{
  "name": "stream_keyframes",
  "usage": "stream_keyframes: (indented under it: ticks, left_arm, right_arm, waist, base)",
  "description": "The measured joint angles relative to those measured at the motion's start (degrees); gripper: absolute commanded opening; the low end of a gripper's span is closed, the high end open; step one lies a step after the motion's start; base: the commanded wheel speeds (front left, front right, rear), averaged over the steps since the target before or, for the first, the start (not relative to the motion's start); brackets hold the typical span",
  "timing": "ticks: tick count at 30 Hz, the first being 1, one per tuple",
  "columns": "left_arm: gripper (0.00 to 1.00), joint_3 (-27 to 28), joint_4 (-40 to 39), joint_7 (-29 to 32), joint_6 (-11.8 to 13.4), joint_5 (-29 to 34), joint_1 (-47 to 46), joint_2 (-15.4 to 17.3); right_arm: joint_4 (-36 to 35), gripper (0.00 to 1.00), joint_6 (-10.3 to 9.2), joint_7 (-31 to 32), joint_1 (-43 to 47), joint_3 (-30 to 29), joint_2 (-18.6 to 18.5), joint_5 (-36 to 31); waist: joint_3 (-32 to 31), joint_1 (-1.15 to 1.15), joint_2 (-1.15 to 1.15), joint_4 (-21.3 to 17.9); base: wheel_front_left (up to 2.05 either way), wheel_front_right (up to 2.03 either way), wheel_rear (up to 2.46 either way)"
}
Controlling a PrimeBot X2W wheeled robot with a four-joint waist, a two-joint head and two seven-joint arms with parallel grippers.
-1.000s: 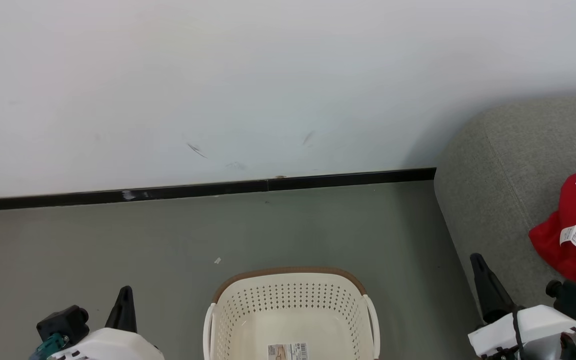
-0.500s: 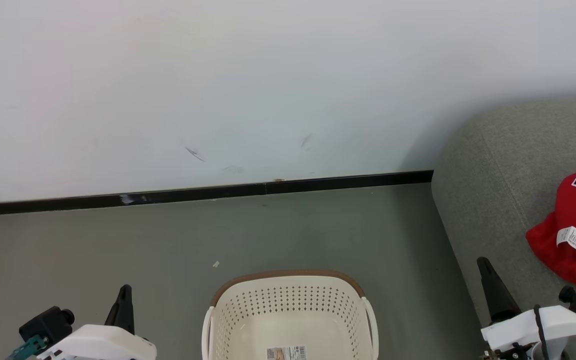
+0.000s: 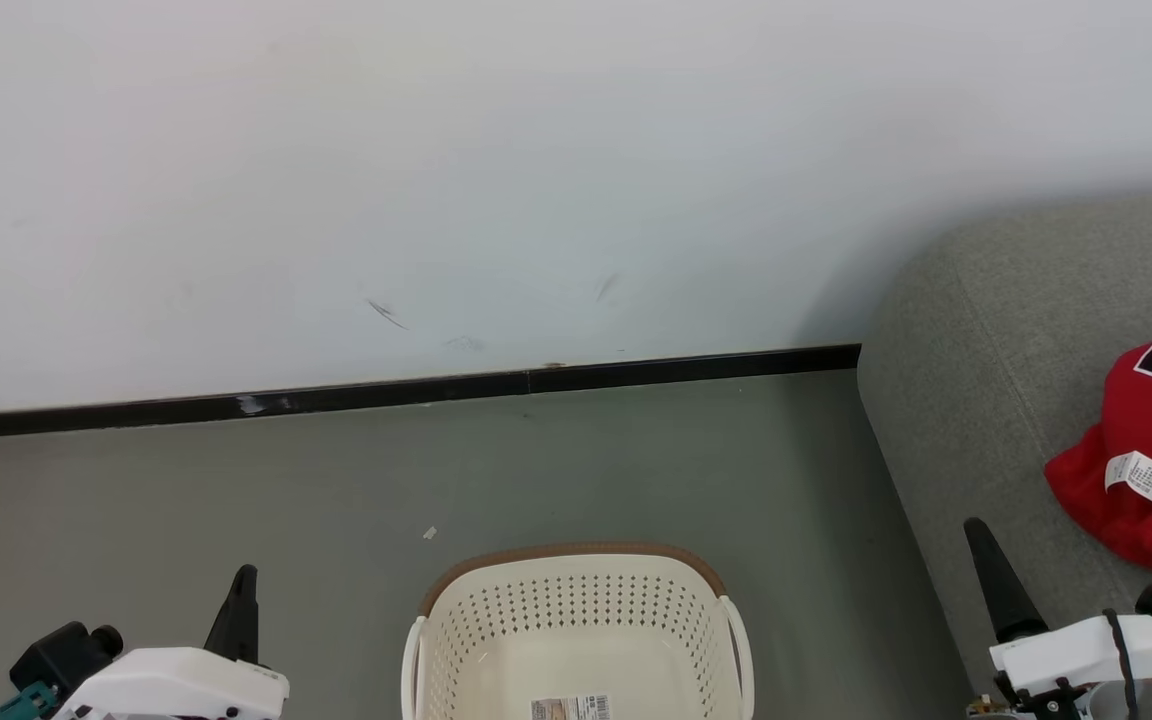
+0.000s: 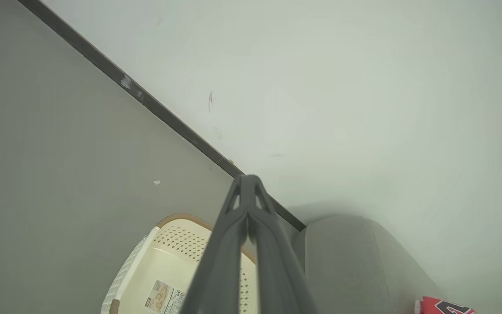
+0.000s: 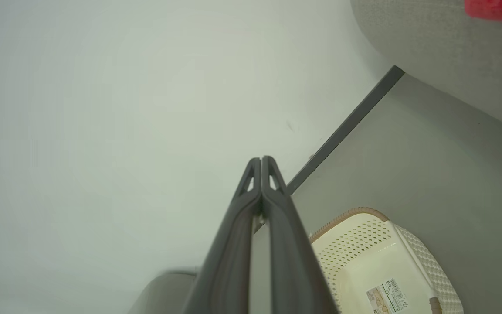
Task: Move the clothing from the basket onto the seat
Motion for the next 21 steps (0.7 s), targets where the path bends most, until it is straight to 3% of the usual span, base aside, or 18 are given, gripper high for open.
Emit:
stream_keyframes:
  ticks: [9, 21]
  left_arm:
    - [0.0, 2.13, 0.0, 1.74, -2.26, -6.49, 0.0, -0.64]
    - [0.0, 4.98, -0.02, 4.04, -5.7, -14.9, -0.01, -1.63]
  right_arm:
    - [0.97, 0.0, 0.0, 1.25, -0.15, -0.31, -0.34, 8.01]
    - [1.52, 0.0, 0.0, 3.12, -1.31, -0.68, -0.82, 18.68]
  waist:
    - [0.26, -0.31, 0.0, -0.21]
    - [0.3, -0.39, 0.0, -0.48]
  base:
    - [0.0, 0.0, 0.0]
    - [0.0, 0.0, 0.0]
